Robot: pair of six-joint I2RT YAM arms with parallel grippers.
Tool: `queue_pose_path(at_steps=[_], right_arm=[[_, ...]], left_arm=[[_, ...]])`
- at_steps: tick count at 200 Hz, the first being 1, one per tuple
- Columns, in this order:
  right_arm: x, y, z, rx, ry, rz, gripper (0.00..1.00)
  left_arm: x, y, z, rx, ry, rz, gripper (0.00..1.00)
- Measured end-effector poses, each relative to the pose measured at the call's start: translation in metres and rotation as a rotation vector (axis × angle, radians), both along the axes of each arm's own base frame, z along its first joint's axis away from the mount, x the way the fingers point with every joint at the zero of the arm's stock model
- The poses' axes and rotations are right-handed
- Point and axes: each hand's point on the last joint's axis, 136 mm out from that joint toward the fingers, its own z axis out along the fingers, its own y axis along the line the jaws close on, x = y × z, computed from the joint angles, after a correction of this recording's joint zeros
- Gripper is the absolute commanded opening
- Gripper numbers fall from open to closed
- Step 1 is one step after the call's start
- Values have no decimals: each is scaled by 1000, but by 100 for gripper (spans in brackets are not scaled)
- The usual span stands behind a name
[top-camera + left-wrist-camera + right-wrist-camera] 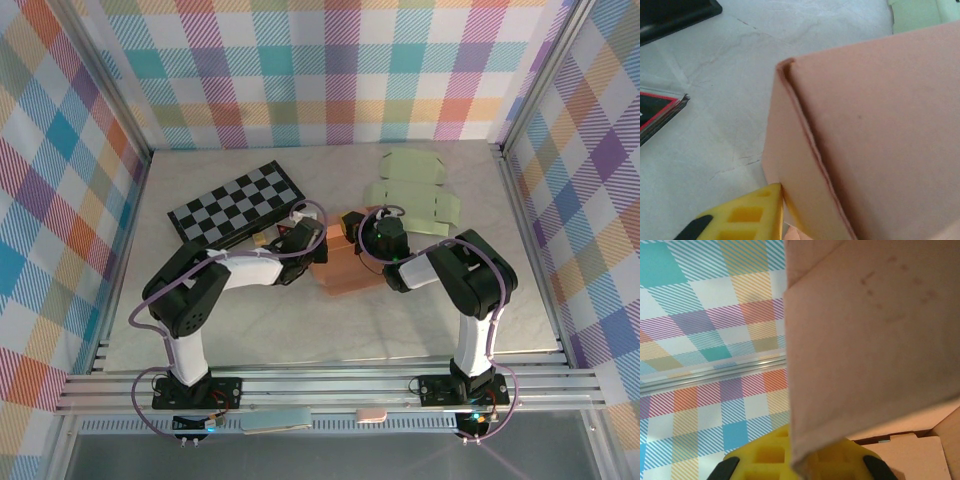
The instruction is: Fold the paper box
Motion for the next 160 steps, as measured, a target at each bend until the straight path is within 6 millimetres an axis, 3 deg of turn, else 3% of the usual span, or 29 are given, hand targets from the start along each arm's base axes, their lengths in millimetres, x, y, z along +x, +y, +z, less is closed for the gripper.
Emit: queue_pose_path(at_steps=[36,87,102,136,160], right_arm=[[-1,1,0,0,4,7,0],[1,1,2,0,1,1,0],[1,1,2,0,4,1,0],[-5,4,0,-12,59,19,32],[-18,3,-5,-59,146,51,48]], left_arm=[[4,1,-14,33,23,17,24],[8,5,-13,77,26,38,0],[8,6,-13,88,32,40,0],[8,8,-12,110,67,65,0],[5,12,-12,117,108,91,0]])
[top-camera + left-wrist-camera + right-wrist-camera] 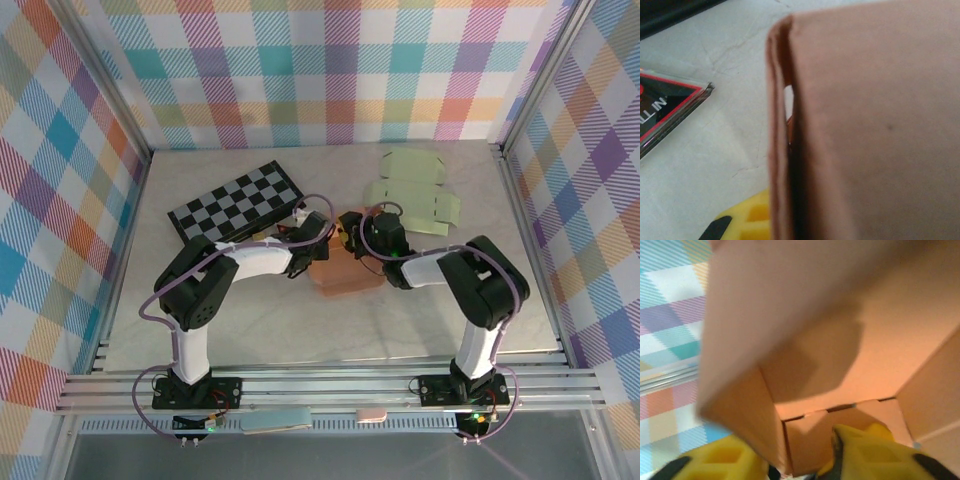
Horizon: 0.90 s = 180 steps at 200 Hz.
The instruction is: Fold the paper box
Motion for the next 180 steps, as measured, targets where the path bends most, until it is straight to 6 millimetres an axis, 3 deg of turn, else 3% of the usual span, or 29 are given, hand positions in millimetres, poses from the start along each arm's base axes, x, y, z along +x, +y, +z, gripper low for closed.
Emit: queue_pose_path(at_steps=[18,34,50,76,98,118,156,180], right_arm=[[-7,-6,9,-49,43,19,56],[-7,-16,34,-105,48,29,63],[0,-28,79,-170,6,34,66],[11,-43,171,-276,-135,53,68],[9,-51,209,-365,-193,95,65],[4,-48,209,-428,-191,164,63],[-1,-44,152,-529,-49,284,59],[-1,-42,132,-566,-5,329,57]], left_arm=[[-1,5,1,0,34,26,0],[-5,18,4,0,85,55,0],[-8,31,12,-2,146,81,0],[-4,37,39,-37,204,91,0],[-3,38,65,-81,230,88,0],[-4,37,82,-121,244,87,0],[-6,30,110,-162,273,65,0],[-2,24,132,-195,259,52,0]])
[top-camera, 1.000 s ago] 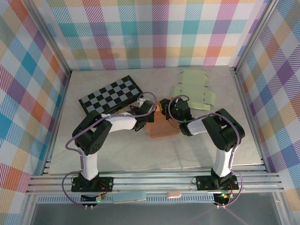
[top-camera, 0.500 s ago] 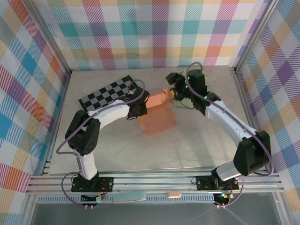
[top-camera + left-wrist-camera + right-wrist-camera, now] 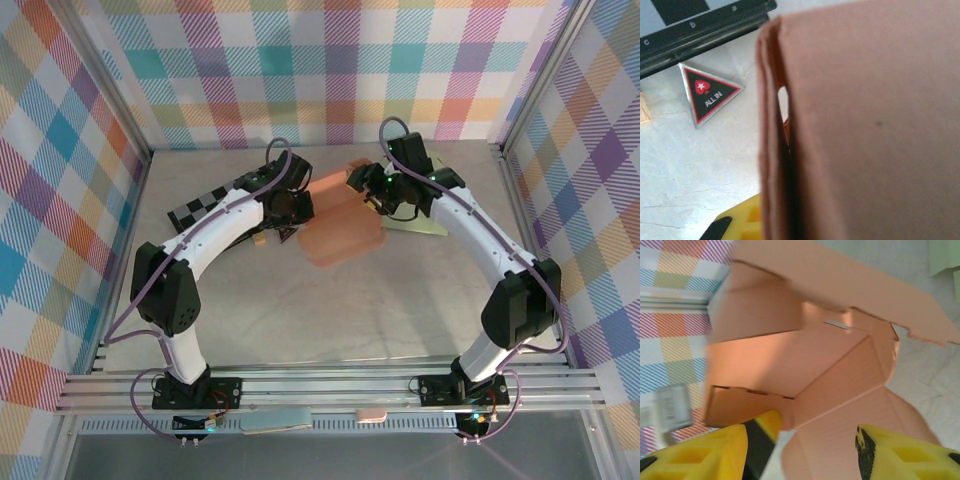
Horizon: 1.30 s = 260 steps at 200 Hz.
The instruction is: Fold the paper box
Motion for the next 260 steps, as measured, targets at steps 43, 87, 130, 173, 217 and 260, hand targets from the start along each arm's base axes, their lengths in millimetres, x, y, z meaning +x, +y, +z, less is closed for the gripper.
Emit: queue_pose_path(at_steps=[43,87,130,173,217,260], right_arm=[[-3,-4,-6,-61,-24,55,52],[-2,-12,-10,-117,-48,81,50],[2,-18,-14,-162,-67,95,49],[14,-14,-23,-190,-66,114,49],[17,-15,-30,-220,-69,132,49],[19,-17,-31,-249,-89,145,49]], left_arm=[[-7,5,-1,13,36,1,0],[-12,7,-3,25,59,0,0],[-12,7,-3,25,59,-1,0],[-12,7,-4,27,60,-3,0],[-14,7,-4,26,65,-5,0],[-17,7,-4,25,83,-11,0]])
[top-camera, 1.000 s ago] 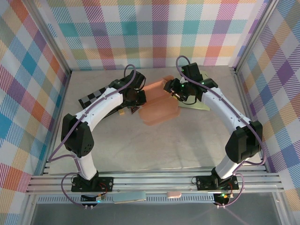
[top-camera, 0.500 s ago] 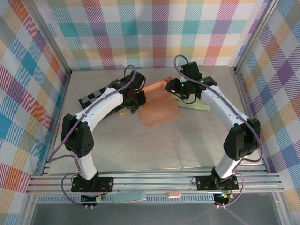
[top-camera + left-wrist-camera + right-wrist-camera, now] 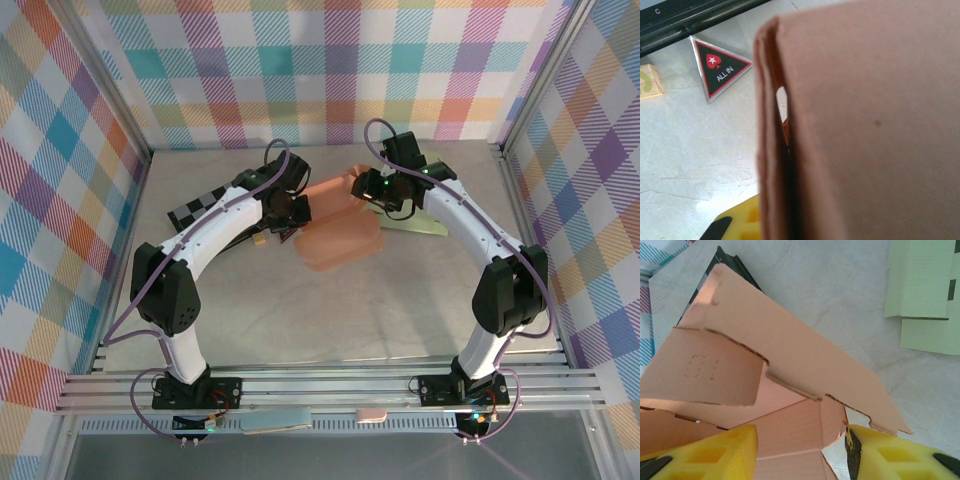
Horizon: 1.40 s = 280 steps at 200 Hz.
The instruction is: Fold the paper box
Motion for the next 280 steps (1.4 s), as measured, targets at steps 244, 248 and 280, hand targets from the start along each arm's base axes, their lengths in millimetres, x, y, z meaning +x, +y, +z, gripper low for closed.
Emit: queue_pose_path(at_steps=[244,248,280], right_arm=[[-9,-8,1,-46,-46,41,60],[-9,-8,1,-46,-46,41,58],[-7,-4,3,-32,-59,51,50]], left_arm=[[-3,-5,7,-23,13,-14,0],[-3,-5,7,-23,13,-14,0],[-3,-5,7,-23,13,-15,0]])
